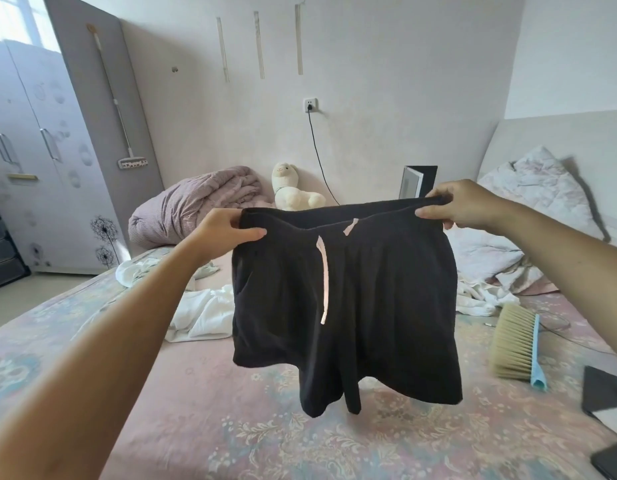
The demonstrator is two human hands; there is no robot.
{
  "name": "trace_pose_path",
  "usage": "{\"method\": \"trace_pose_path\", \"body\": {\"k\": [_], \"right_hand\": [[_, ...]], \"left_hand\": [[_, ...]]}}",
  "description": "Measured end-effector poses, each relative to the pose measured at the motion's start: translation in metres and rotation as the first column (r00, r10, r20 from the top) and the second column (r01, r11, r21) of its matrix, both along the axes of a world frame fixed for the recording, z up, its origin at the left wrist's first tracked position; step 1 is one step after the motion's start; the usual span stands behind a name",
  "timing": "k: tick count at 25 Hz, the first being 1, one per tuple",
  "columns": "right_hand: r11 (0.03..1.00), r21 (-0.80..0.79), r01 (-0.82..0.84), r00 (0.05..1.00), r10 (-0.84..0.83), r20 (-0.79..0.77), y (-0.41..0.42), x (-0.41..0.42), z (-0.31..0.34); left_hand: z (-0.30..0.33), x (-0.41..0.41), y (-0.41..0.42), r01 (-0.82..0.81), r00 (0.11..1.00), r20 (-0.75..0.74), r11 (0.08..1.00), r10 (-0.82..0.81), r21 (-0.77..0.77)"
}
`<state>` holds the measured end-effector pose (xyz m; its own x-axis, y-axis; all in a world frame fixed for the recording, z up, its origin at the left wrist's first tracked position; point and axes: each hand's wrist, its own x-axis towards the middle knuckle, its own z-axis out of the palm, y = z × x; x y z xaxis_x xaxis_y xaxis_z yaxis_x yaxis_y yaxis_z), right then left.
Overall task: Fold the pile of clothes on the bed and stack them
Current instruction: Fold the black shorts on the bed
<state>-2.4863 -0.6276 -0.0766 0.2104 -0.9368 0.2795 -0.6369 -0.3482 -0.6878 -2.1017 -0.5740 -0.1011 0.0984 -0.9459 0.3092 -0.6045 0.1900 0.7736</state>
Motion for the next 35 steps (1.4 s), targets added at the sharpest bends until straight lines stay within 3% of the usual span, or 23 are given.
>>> {"method": "trace_pose_path", "body": {"k": [3, 5, 7, 9, 13, 16, 18, 22, 25, 27, 29, 31, 33, 35], "right_hand": [[0.999, 0.001, -0.033, 0.999, 0.033, 0.019, -0.002, 0.001, -0.016], [1.0, 0.014, -0.013, 0.999, 0.013, 0.039, -0.006, 0.002, -0.031], [0.998, 0.052, 0.022, 0.995, -0.027, 0.095, -0.007, 0.004, -0.048], [0.992, 0.122, 0.038, 0.987, -0.057, 0.153, -0.007, 0.002, -0.067], [0.956, 0.29, 0.035, 0.979, -0.092, 0.183, -0.008, -0.008, -0.109], [0.939, 0.34, 0.048, 0.992, -0.083, 0.091, -0.011, -0.007, -0.16], [0.933, 0.354, 0.069, 0.995, -0.088, 0.039, -0.012, -0.006, -0.202], [0.876, 0.456, 0.156, 0.985, -0.17, -0.011, -0.004, -0.007, -0.288], [0.823, 0.487, 0.292, 0.946, -0.323, -0.022, 0.011, 0.005, -0.327], [0.802, 0.421, 0.423, 0.896, -0.441, -0.06, 0.022, 0.019, -0.337], [0.845, 0.117, 0.521, 0.852, -0.507, -0.131, 0.032, 0.037, -0.339], [0.888, -0.085, 0.453, 0.891, -0.454, 0.011, 0.044, 0.057, -0.341], [0.933, 0.018, 0.359, 0.926, -0.358, 0.121, 0.055, 0.077, -0.341], [0.922, 0.173, 0.345, 0.933, -0.357, 0.039, 0.058, 0.093, -0.348]], "left_hand": [[-0.019, -0.011, 0.006, 0.014, 0.998, -0.064, 0.999, -0.011, 0.047], [-0.035, -0.02, 0.01, 0.081, 0.956, -0.29, 0.99, -0.045, 0.113], [-0.057, -0.03, 0.012, 0.152, 0.838, -0.546, 0.963, -0.006, 0.223], [-0.084, -0.037, 0.014, 0.186, 0.782, -0.622, 0.938, 0.039, 0.293], [-0.136, -0.042, 0.017, 0.155, 0.826, -0.563, 0.948, 0.029, 0.278], [-0.183, -0.04, 0.01, 0.037, 0.934, -0.349, 0.951, 0.077, 0.308], [-0.22, -0.04, 0.008, -0.029, 0.958, -0.257, 0.935, 0.127, 0.353], [-0.294, -0.05, 0.019, -0.046, 0.956, -0.246, 0.909, 0.161, 0.414], [-0.335, -0.059, 0.03, -0.105, 0.951, -0.236, 0.926, 0.201, 0.364], [-0.347, -0.065, 0.04, -0.109, 0.956, -0.22, 0.933, 0.192, 0.342], [-0.351, -0.069, 0.049, -0.072, 0.963, -0.225, 0.944, 0.15, 0.322], [-0.348, -0.074, 0.056, -0.044, 0.959, -0.257, 0.958, 0.12, 0.285], [-0.345, -0.077, 0.059, -0.035, 0.951, -0.289, 0.966, 0.111, 0.256], [-0.344, -0.076, 0.061, -0.021, 0.945, -0.311, 0.968, 0.101, 0.25]]}}
